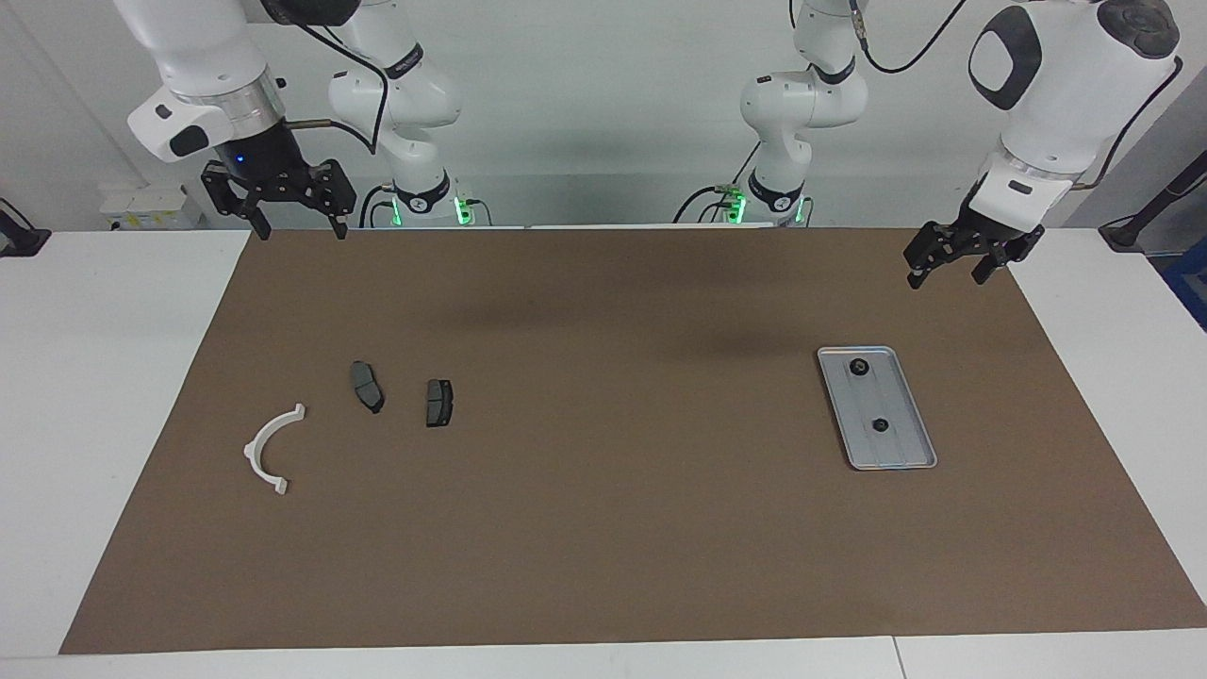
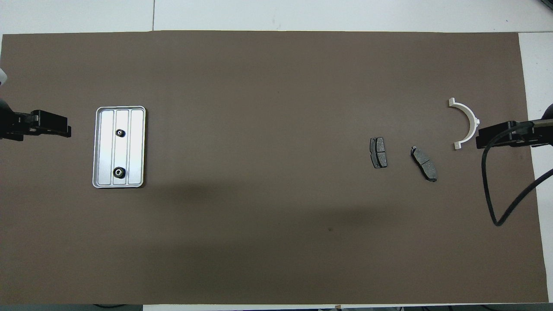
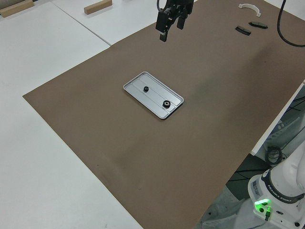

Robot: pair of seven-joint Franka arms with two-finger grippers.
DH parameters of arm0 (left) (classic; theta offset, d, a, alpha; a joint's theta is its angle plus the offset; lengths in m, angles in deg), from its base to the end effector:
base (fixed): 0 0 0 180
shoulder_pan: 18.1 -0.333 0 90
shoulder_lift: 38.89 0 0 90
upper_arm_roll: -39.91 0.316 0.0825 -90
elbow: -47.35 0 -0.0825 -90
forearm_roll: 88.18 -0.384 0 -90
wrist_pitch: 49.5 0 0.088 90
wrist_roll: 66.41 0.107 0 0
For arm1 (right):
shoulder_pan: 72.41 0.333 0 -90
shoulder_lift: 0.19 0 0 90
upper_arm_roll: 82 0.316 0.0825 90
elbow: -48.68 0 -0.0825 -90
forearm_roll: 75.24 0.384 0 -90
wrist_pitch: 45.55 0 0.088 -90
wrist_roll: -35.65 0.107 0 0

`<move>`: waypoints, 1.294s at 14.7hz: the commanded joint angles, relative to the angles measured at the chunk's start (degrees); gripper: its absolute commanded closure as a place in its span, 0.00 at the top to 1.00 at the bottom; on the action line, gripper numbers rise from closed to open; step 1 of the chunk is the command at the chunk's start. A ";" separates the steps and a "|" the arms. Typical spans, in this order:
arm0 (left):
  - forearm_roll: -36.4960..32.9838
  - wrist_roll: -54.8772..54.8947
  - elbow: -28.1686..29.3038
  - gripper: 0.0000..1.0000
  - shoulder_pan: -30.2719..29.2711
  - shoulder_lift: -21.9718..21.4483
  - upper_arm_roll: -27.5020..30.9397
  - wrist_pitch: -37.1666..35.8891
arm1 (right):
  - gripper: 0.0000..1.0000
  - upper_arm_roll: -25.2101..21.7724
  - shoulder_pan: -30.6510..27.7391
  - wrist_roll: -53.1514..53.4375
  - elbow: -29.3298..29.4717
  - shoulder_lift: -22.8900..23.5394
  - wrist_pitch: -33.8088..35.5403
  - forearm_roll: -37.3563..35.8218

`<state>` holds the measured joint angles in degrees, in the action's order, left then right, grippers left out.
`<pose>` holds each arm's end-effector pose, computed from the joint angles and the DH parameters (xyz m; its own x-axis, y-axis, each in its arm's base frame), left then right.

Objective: Place bearing gear from tray to pile

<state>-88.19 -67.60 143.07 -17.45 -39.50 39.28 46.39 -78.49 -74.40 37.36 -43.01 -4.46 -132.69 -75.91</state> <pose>0.5583 -0.0125 0.5920 0.9999 -0.0016 0.0136 -0.0016 -1.0000 0.0000 0.5260 0.0140 0.6465 1.0000 -0.0041 -0.0045 -0.0040 -0.9999 0.0164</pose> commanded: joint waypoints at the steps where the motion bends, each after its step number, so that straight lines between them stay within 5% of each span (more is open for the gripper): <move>1: 0.55 -0.65 -1.07 1.00 0.67 0.35 0.45 -1.32 | 1.00 0.35 -0.73 -1.79 -1.30 -1.09 0.31 1.10; 10: 0.11 -0.65 1.11 1.00 0.76 -0.88 0.36 -0.89 | 1.00 0.35 -1.00 -1.44 -1.30 -1.18 0.48 1.19; 15: 0.02 -2.15 12.70 1.00 -0.38 -5.09 0.71 12.36 | 1.00 0.35 -0.82 -1.79 -1.30 -1.09 -0.04 1.10; 19: -0.07 -1.97 18.08 1.00 -1.17 -4.14 0.89 21.07 | 1.00 0.35 -0.73 -1.80 -1.30 -1.18 -0.13 1.19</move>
<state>-88.20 -69.02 156.91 -18.00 -42.11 40.33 63.01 -78.48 -74.38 37.36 -43.03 -4.46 -132.45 -75.90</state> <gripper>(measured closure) 0.000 0.000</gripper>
